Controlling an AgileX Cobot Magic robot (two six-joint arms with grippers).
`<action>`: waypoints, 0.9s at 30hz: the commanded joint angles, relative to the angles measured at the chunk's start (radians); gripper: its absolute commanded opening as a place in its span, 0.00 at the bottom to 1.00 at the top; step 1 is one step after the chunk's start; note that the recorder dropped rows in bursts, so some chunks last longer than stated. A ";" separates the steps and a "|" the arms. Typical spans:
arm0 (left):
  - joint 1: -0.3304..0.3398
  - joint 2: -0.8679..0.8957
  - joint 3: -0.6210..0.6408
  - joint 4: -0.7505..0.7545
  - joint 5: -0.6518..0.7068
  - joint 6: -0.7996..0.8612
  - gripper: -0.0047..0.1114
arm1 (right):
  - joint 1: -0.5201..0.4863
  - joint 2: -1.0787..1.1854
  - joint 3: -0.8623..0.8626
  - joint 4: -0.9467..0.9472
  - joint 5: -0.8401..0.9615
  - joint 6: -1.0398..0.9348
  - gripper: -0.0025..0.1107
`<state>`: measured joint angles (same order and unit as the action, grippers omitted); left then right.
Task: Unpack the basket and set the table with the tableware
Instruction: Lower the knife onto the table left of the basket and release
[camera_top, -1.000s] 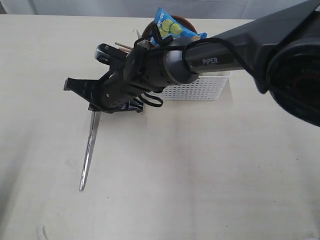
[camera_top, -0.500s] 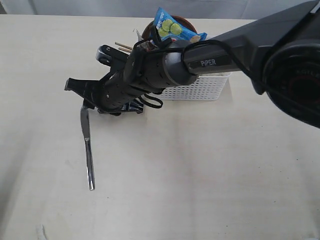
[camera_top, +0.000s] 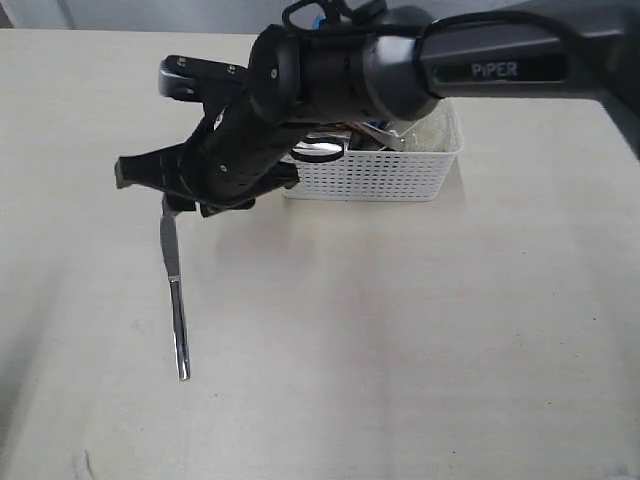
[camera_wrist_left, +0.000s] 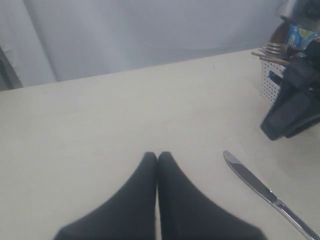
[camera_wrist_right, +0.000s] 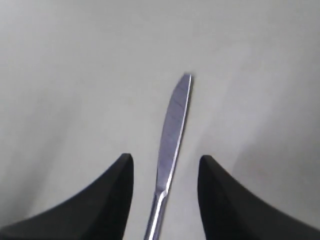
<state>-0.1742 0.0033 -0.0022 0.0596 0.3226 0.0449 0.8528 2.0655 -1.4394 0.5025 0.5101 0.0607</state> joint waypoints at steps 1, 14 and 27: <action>0.002 -0.003 0.002 -0.009 -0.001 0.000 0.04 | 0.064 -0.027 -0.002 -0.193 0.233 0.088 0.38; 0.002 -0.003 0.002 -0.009 -0.001 0.000 0.04 | 0.219 0.042 -0.064 -0.441 0.222 0.304 0.44; 0.002 -0.003 0.002 -0.009 -0.001 0.000 0.04 | 0.221 0.273 -0.365 -0.514 0.438 0.393 0.43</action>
<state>-0.1742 0.0033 -0.0022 0.0596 0.3226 0.0449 1.0750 2.3249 -1.8009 0.0000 0.9618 0.4383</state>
